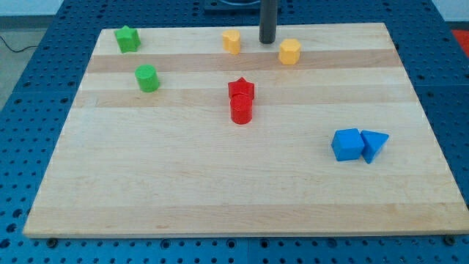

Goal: Move the yellow heart parallel to the left of the yellow hexagon

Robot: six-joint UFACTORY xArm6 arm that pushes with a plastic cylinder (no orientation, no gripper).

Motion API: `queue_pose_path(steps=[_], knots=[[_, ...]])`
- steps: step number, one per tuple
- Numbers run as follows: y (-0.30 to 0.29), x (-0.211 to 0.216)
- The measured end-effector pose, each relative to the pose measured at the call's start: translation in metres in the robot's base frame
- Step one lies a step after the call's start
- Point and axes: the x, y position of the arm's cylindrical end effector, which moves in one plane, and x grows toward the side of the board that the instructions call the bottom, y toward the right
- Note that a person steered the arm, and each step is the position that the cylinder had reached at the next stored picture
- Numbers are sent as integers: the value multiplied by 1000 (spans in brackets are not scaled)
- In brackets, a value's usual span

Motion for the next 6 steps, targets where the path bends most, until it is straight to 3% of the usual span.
queue_pose_path(steps=[2, 4, 6], knots=[[-92, 0], [-152, 112], [-163, 47]])
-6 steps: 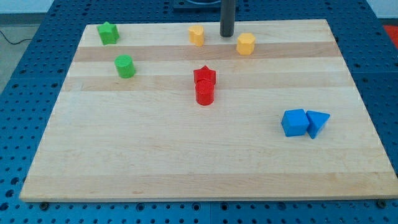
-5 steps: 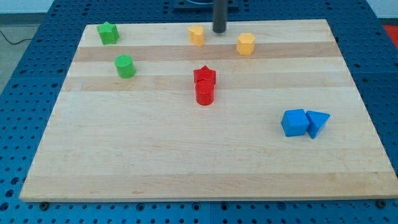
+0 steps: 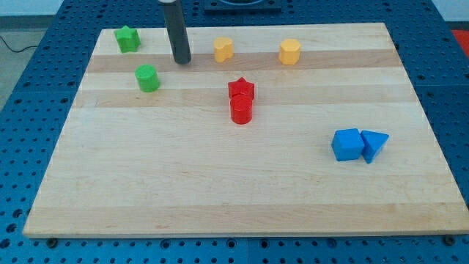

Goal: Move the yellow heart parallel to the left of the yellow hexagon

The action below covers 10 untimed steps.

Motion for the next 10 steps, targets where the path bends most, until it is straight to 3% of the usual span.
queue_pose_path(steps=[1, 2, 4, 5, 7, 8, 9, 10], knots=[[10, -38], [33, -48], [70, 46], [68, 42], [25, -5], [34, -29], [68, -24], [81, 19]])
